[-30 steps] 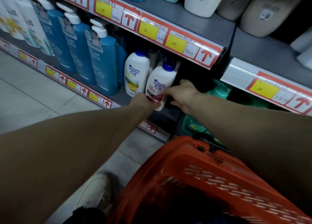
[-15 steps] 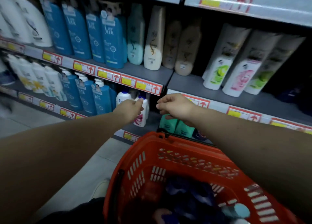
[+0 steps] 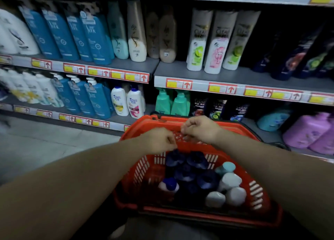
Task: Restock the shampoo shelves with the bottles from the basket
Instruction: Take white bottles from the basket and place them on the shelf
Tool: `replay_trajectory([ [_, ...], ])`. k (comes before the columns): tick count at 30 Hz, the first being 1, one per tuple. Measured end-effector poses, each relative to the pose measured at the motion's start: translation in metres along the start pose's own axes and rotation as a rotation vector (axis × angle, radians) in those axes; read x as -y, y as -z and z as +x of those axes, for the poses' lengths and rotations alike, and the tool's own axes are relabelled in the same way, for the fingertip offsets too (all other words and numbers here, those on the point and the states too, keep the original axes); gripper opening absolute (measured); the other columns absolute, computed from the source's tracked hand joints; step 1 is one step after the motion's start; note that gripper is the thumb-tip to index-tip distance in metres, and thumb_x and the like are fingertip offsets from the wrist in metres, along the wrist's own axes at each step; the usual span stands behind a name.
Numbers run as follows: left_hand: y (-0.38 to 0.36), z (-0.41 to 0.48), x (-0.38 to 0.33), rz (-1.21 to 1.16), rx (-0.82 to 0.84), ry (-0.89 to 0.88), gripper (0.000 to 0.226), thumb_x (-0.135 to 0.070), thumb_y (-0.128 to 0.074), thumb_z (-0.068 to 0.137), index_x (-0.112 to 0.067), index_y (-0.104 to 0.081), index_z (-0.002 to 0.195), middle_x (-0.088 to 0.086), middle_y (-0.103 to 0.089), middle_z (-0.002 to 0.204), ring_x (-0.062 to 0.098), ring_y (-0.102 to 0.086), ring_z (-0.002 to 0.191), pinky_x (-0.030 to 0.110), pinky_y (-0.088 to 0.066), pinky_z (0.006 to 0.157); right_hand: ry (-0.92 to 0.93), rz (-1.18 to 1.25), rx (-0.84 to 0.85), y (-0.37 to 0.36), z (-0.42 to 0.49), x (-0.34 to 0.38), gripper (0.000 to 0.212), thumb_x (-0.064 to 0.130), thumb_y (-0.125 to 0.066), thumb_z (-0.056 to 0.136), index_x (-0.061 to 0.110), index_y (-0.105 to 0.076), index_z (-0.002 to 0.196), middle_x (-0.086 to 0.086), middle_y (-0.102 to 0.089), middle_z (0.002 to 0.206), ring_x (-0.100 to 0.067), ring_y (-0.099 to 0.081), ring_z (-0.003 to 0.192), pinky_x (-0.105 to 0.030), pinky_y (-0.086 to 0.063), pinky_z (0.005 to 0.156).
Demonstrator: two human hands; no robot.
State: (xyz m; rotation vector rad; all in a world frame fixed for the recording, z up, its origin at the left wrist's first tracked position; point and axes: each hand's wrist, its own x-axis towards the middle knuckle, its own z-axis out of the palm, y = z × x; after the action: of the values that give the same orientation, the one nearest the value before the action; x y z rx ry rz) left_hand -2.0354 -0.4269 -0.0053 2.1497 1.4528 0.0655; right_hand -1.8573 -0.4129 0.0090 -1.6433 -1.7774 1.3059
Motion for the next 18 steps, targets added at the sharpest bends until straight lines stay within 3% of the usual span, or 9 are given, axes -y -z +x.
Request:
replay_trajectory([
  [3,-0.045,0.0,0.002,0.038,0.199,-0.009,0.029,-0.029,-0.068,0.086,-0.014,-0.07,0.11,0.003,-0.07,0.11,0.018,-0.064,0.102,0.018,-0.041,0.074,-0.078,-0.037,0.035,-0.014,-0.008,-0.036,0.016,0.009,-0.064,0.092,0.018,-0.062,0.079,-0.009,-0.065,0.077,-0.02,-0.062,0.067,-0.032,-0.052,0.06],
  [7,-0.089,0.004,0.017,0.156,0.38,0.026,0.042,-0.031,-0.064,0.088,-0.017,-0.058,0.127,0.004,-0.06,0.124,0.021,-0.057,0.111,0.024,-0.041,0.08,-0.138,-0.044,0.109,-0.031,-0.008,-0.063,0.004,0.013,-0.064,0.093,0.013,-0.065,0.097,-0.021,-0.071,0.099,-0.024,-0.065,0.081,-0.04,-0.057,0.077],
  [12,-0.109,0.01,0.032,0.201,0.418,-0.01,0.037,-0.038,-0.065,0.085,-0.02,-0.058,0.116,0.004,-0.06,0.118,0.022,-0.057,0.104,0.028,-0.043,0.08,-0.16,-0.014,0.15,-0.044,0.004,-0.08,0.014,0.018,-0.063,0.095,0.013,-0.067,0.106,-0.015,-0.072,0.102,-0.022,-0.069,0.085,-0.041,-0.058,0.083],
  [18,-0.096,0.018,0.038,0.254,0.441,-0.088,0.025,-0.031,-0.066,0.084,-0.017,-0.059,0.104,0.005,-0.061,0.104,0.022,-0.058,0.093,0.03,-0.043,0.073,-0.172,-0.022,0.165,-0.04,0.011,-0.086,0.013,0.017,-0.061,0.096,0.013,-0.067,0.107,-0.015,-0.071,0.104,-0.019,-0.068,0.085,-0.041,-0.058,0.083],
])
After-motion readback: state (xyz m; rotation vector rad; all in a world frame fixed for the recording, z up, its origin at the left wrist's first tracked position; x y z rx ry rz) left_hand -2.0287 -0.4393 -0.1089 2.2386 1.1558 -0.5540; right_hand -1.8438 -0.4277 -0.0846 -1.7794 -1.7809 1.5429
